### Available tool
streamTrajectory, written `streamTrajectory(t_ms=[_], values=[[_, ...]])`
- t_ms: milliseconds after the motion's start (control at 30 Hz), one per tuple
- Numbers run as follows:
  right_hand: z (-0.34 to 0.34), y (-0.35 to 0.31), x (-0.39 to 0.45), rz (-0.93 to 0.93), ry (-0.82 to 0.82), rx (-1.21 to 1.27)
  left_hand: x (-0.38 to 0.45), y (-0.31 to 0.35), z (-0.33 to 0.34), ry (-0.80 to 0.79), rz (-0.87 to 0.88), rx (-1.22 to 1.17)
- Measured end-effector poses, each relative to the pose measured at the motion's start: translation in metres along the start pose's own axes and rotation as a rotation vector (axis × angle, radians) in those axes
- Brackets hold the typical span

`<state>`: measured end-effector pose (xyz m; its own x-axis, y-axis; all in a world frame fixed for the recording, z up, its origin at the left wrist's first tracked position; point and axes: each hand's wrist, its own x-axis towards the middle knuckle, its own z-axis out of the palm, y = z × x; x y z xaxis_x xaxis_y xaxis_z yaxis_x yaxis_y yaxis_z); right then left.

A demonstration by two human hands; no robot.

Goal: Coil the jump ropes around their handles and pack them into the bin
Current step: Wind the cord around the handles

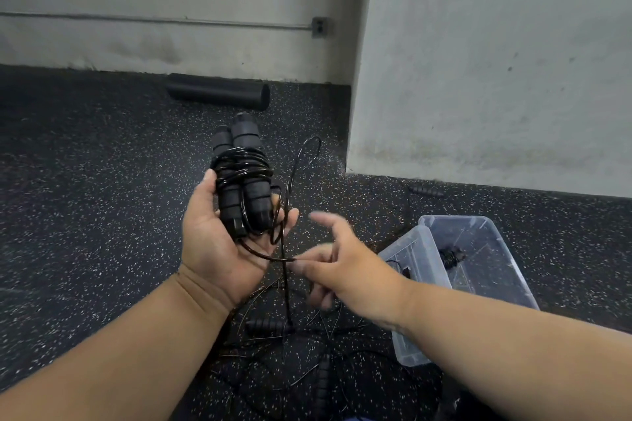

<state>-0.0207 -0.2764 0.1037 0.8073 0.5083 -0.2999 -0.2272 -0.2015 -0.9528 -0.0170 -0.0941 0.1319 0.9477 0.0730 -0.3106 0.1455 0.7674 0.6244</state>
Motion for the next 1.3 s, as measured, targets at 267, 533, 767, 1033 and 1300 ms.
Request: streamTrajectory(t_ms=[267,533,767,1033,1300], values=[[-0.004,-0.018,-0.005,-0.067,-0.197,-0.512,0.001,0.001,0.0,0.017,0.054,0.071],[0.002,-0.014,0.005,0.041,-0.077,-0.06,-0.009,-0.018,0.007,-0.025,-0.053,0.108],[-0.017,-0.005,0.02,0.213,0.299,0.229,-0.003,0.001,-0.001,0.048,0.03,0.085],[-0.126,0.048,0.054,0.428,0.712,0.374,0.009,0.025,-0.021,0.164,0.207,0.127],[-0.135,0.088,0.055,0.473,0.663,0.09,0.015,0.016,-0.028,0.145,0.343,0.307]])
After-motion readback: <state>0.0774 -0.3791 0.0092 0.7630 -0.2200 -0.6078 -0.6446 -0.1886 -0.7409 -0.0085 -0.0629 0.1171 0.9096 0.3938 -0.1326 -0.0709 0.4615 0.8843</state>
